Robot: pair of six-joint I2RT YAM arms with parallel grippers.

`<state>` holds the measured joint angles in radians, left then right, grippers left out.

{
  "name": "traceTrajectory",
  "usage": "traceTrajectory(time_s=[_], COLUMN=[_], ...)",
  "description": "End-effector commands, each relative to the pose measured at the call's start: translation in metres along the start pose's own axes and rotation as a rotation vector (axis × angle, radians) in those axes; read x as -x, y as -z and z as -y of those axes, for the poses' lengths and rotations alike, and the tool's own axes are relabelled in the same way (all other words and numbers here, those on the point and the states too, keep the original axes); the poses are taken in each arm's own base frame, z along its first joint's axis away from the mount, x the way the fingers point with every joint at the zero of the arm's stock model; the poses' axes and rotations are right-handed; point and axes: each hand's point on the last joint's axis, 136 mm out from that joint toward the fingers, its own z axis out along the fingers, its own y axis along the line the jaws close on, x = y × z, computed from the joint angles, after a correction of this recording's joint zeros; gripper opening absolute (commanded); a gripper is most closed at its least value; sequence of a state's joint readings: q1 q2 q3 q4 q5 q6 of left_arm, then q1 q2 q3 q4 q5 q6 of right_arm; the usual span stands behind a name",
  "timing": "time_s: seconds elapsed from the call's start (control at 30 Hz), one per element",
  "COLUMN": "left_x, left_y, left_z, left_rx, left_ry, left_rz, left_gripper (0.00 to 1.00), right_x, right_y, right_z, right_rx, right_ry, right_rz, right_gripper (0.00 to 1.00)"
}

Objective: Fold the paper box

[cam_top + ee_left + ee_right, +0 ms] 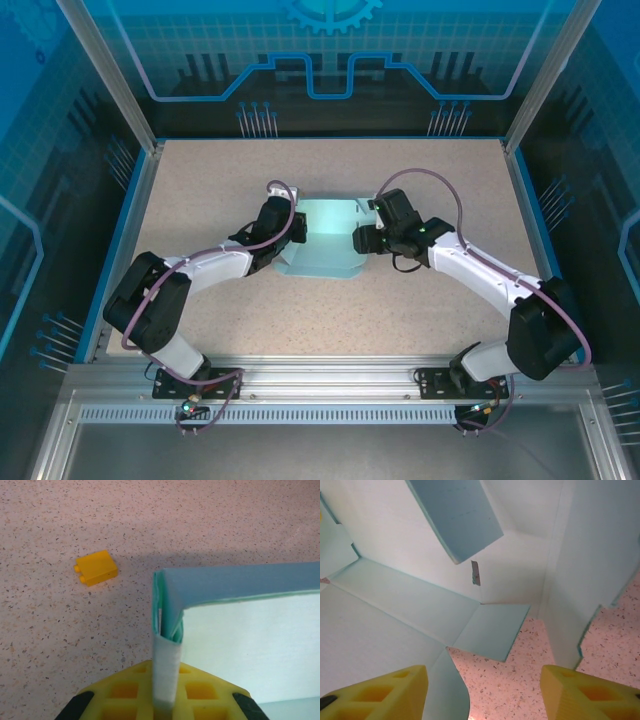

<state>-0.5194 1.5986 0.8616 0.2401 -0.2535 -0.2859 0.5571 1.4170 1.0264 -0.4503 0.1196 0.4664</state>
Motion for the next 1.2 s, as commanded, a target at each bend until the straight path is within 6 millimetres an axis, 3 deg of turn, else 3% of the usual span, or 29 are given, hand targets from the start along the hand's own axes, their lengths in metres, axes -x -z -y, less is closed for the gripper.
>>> traceTrajectory(time_s=[0.0,0.27,0.7,0.97,1.17], left_x=[0.014,0.015,0.016,0.015,0.014], left_y=[0.003,0.004,0.004,0.003,0.003], left_z=[0.009,0.010,0.010,0.012,0.012], left_rx=[-0.026,-0.032,-0.035,-0.045,-0.045], left_ry=[-0.004,-0.005,-0.002,-0.001,-0.002], left_rz=[0.031,0.035,0.038,0.033,0.029], left_gripper=[0.07,0.06,0.07,0.06,0.06], right_x=[0.001,0.001,0.004,0.018,0.034], right_y=[0.001,-0.010,-0.015,-0.023,-0.016], right_z=[-0.004,-0.009,0.005,-0.014,-0.027], right_rx=[0.030,0.055,-0.063,0.015,0.052], right_ry=[-0.001,-0.008,0.002,0.009,0.055], right_rz=[-0.007,-0.020,-0.015,0.024,0.079], right_gripper=[0.62,0.61,0.59,0.57,0.55])
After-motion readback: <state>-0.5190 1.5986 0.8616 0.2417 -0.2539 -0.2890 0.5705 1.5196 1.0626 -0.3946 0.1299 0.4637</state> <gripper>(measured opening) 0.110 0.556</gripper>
